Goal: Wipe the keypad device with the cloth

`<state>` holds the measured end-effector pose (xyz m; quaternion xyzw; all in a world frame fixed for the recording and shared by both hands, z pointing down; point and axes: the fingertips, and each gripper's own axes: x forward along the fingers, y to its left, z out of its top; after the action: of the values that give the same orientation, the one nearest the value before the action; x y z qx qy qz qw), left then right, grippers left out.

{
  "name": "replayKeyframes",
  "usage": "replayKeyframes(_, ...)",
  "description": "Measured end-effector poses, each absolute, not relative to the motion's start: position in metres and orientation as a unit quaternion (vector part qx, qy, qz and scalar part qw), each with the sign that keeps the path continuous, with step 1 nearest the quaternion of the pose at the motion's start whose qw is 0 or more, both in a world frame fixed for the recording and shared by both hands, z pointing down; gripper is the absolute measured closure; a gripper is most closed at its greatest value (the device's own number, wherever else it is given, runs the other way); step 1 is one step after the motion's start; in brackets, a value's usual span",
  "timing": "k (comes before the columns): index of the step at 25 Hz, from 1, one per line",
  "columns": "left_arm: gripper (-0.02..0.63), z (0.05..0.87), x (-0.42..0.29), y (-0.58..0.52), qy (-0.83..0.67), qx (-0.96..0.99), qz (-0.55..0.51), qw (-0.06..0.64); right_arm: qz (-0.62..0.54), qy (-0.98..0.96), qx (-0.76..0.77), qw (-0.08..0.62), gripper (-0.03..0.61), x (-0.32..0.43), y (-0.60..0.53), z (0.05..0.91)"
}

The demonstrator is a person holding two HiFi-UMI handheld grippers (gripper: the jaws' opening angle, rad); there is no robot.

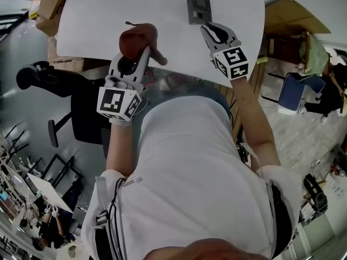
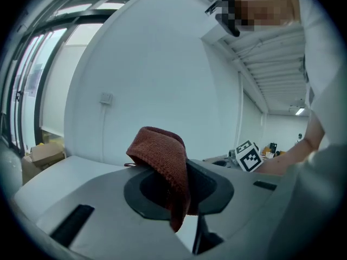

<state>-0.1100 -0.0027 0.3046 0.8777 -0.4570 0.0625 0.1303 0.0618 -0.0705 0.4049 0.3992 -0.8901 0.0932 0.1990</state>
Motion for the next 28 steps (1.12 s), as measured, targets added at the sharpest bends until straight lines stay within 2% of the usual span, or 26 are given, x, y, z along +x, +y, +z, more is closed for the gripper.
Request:
replayKeyframes(5, 0.543, 0.307, -0.106, -0.015, -0.488, 0.859, 0.086, 0.127, 0.112, -0.894, 0.356, 0.245, 0.484, 0.062, -0.092, 0.463)
replayKeyframes(14, 0.541, 0.316, -0.091, -0.029, -0.513, 0.840, 0.127, 0.121, 0.120, -0.886, 0.321, 0.314, 0.421, 0.056, -0.115, 0.537)
replayKeyframes(21, 0.541, 0.327, -0.079, -0.020, -0.509, 0.836, 0.155, 0.130, 0.084, -0.880, 0.304, 0.354, 0.416, 0.053, -0.128, 0.566)
replayKeyframes(28, 0.541, 0.336, -0.076, -0.019, -0.504, 0.835, 0.169, 0.138, 0.088, -0.889, 0.292, 0.341, 0.433, 0.049, -0.128, 0.570)
